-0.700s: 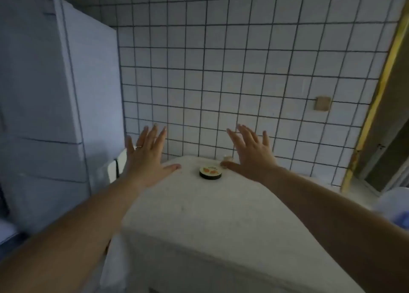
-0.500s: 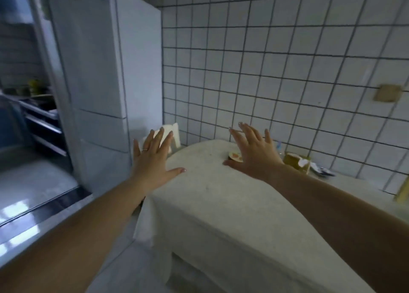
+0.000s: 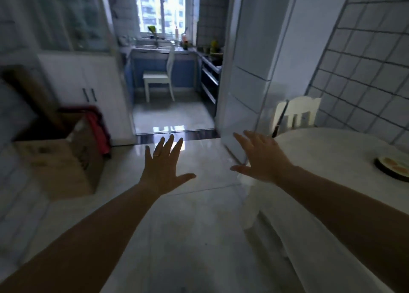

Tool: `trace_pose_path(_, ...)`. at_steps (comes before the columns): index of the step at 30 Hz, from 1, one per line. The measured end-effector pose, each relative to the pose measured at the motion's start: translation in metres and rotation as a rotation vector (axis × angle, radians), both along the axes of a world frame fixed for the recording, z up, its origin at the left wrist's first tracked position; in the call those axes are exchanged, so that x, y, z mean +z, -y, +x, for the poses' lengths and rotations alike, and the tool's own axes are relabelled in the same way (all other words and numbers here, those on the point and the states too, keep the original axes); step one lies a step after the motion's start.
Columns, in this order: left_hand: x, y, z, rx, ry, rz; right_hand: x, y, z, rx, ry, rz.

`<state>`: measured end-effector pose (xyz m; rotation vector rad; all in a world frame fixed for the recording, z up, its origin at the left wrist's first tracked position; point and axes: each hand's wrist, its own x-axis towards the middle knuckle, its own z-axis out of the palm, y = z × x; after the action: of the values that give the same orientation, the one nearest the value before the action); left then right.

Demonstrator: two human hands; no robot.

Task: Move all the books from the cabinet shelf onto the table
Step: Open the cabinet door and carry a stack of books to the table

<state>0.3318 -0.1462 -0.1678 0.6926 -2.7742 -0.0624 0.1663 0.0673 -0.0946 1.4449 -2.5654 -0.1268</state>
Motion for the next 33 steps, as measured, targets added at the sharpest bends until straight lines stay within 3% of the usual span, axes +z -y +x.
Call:
trace_pose_path(7,-0.01,0.038,0.173,0.299,-0.063,-0.021,-0.02,0.118,0.108,0.399,0.027,0.036)
trace_pose_path(11,-0.02,0.055,0.27,0.543,-0.038,0.053,-0.023,0.181,0.195,0.585,0.073,0.011)
trace_pose_path(22,-0.013,0.092,0.549,0.938,-0.015,0.049,-0.043,0.325,0.452,0.997,0.196,0.021)
trace_pose_path(33,-0.017,0.114,0.705,1.249,-0.025,0.08,-0.053,0.411,0.635,1.296,0.233,0.118)
